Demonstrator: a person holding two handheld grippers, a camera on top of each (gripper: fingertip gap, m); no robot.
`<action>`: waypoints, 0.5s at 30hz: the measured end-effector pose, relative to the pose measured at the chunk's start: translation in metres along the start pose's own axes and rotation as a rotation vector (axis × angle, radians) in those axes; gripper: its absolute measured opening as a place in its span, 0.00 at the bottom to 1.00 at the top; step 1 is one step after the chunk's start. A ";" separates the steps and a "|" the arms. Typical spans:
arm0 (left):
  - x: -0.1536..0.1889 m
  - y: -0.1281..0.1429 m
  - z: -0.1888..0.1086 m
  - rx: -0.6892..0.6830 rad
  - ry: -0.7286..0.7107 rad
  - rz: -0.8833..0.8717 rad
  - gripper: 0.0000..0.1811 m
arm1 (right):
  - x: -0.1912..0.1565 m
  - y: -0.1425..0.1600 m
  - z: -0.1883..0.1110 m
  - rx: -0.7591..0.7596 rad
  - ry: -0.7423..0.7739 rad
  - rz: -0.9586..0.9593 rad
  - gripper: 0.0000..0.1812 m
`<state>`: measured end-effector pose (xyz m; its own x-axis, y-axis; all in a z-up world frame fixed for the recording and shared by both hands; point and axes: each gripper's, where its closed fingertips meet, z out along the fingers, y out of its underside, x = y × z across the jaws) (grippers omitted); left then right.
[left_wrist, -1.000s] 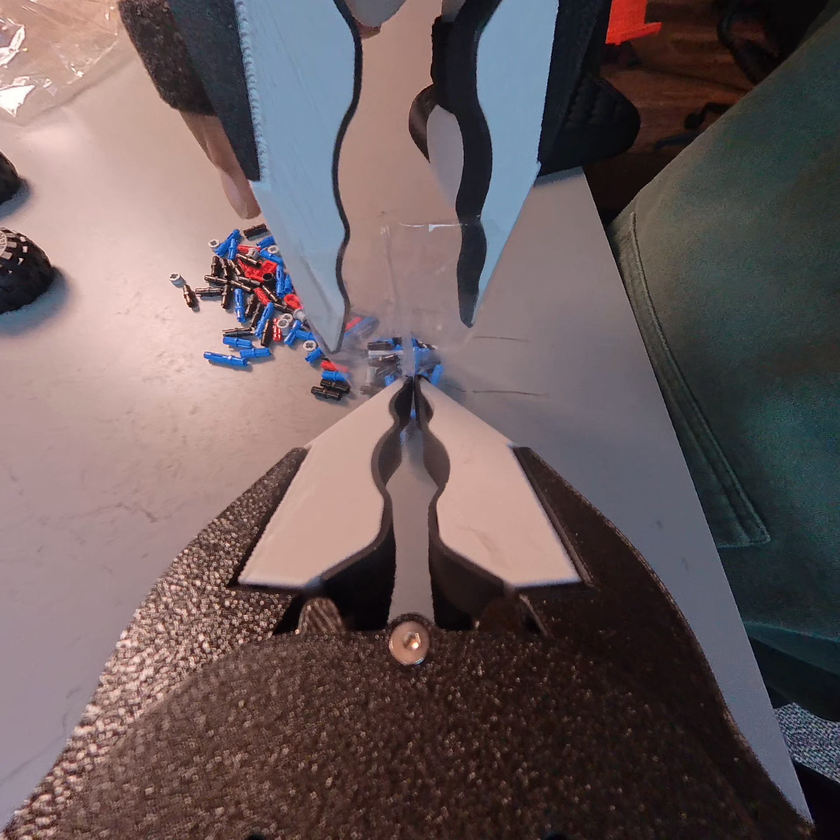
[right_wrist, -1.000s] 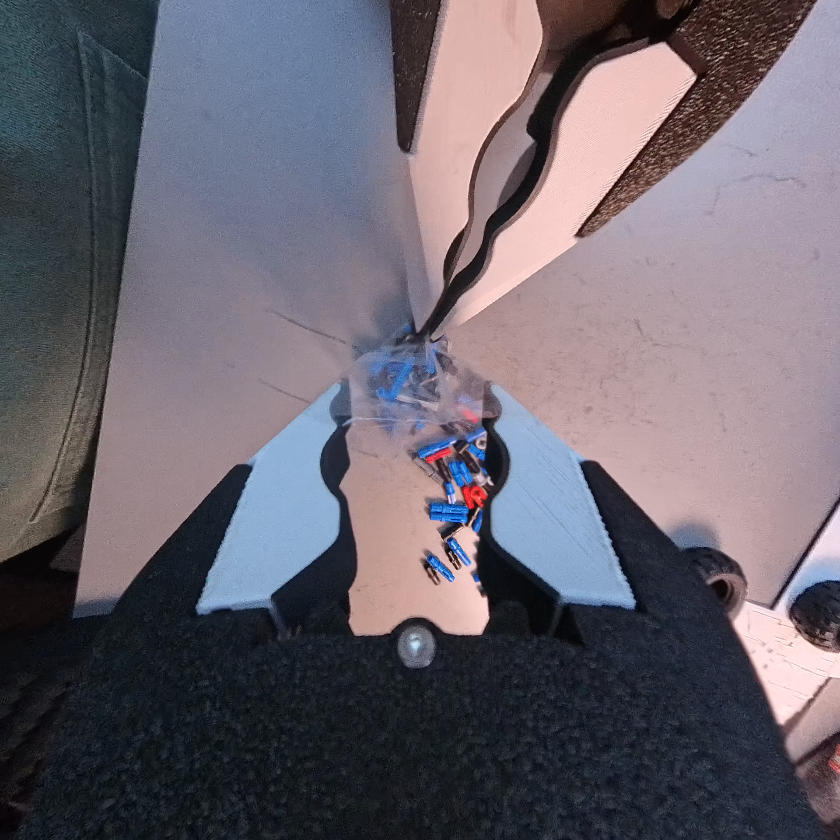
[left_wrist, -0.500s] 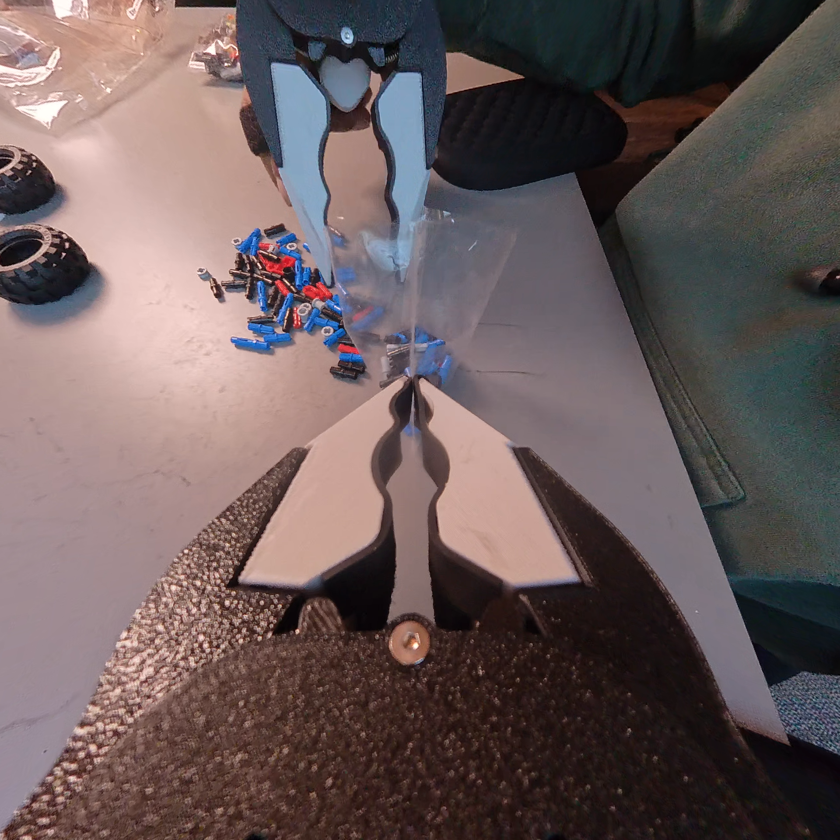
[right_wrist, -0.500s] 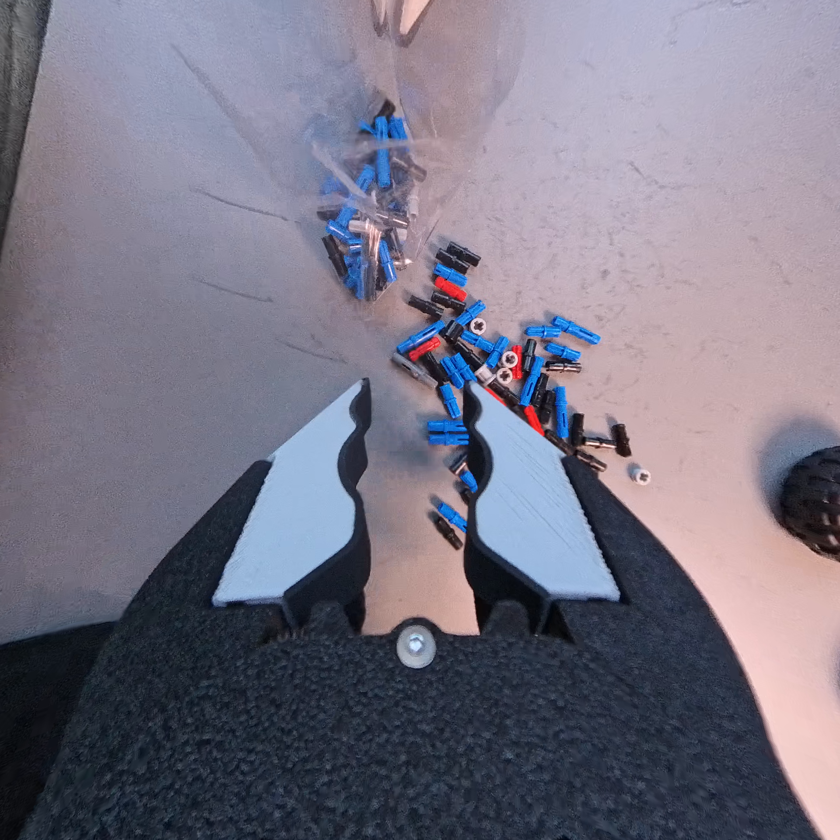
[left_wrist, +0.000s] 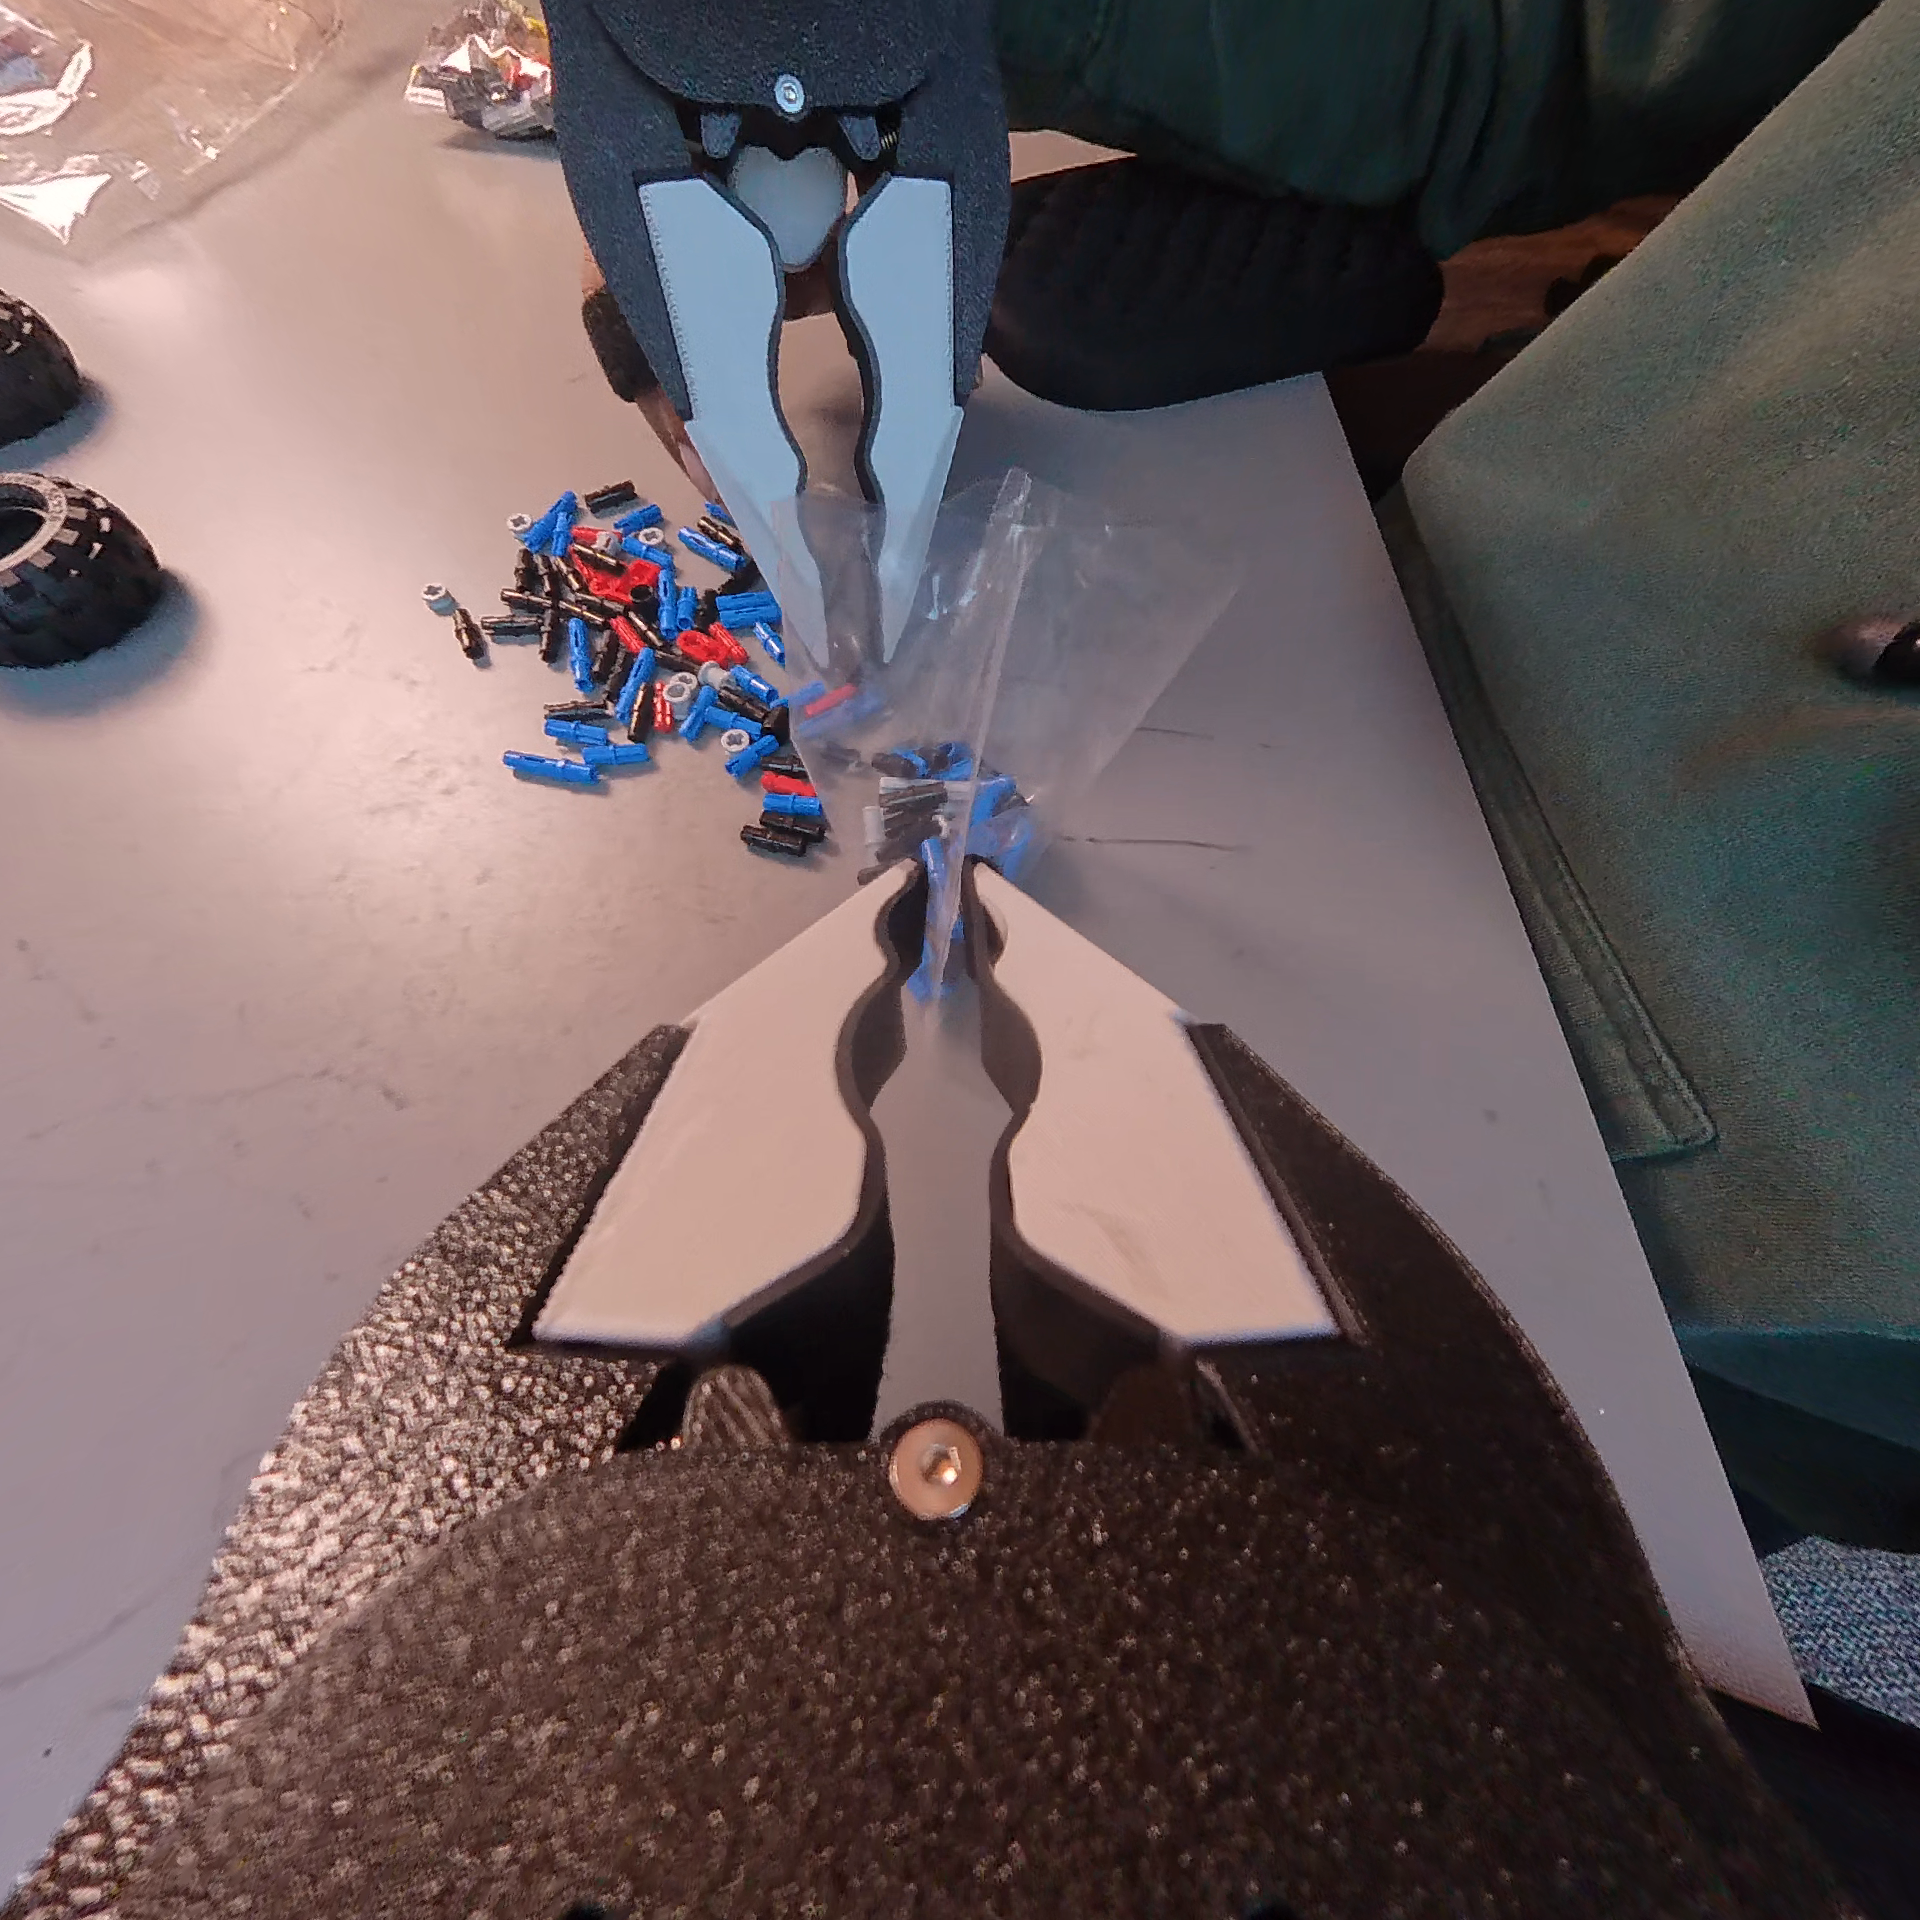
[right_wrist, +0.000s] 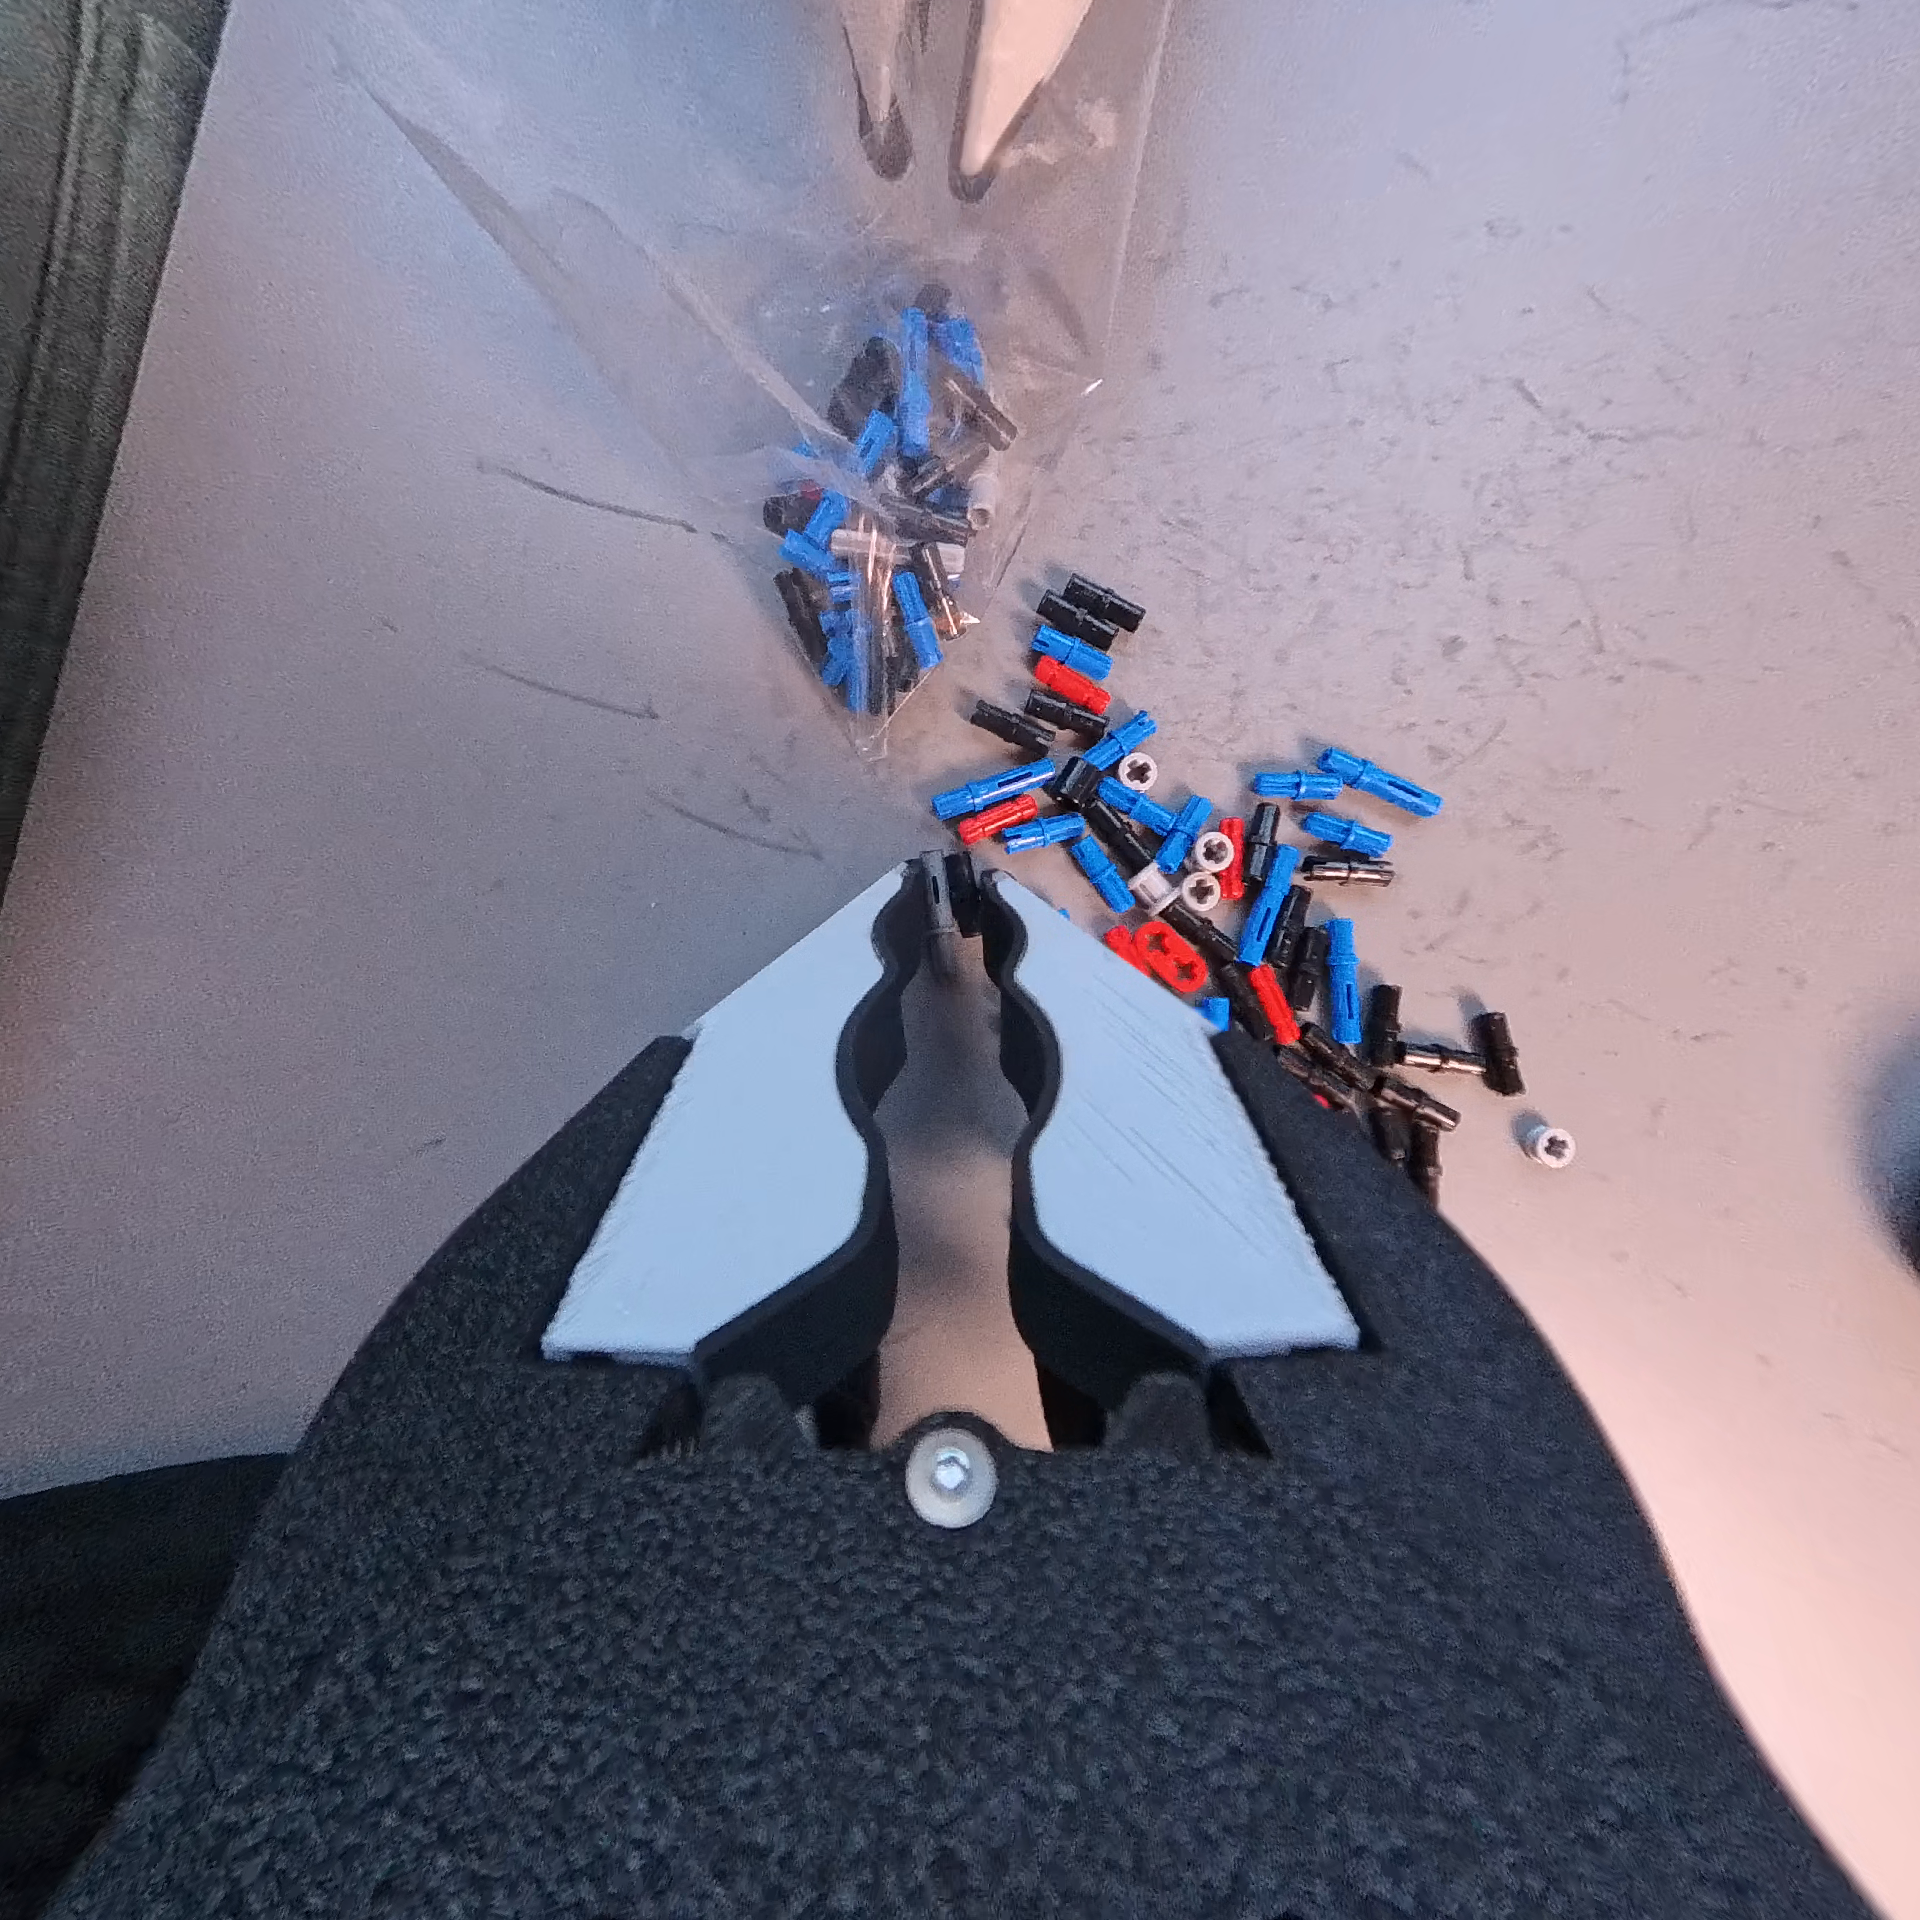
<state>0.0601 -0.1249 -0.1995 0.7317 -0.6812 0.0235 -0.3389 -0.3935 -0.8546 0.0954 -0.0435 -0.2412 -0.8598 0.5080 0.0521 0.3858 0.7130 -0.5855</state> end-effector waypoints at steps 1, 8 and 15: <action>0.000 0.000 0.001 -0.003 -0.001 0.000 0.02 | 0.000 0.000 0.000 0.006 -0.005 0.012 0.05; -0.001 0.000 0.006 -0.009 -0.007 -0.015 0.00 | 0.002 -0.004 -0.009 0.064 0.019 0.018 0.00; -0.005 0.000 0.003 -0.005 -0.019 -0.029 0.00 | 0.005 -0.015 -0.032 0.062 0.054 0.012 0.01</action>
<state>0.0583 -0.1198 -0.2009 0.7524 -0.6576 0.0387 -0.3200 -0.4162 -0.8511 0.0956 -0.0362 -0.2062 -0.8350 0.5433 0.0872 0.3734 0.6759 -0.6355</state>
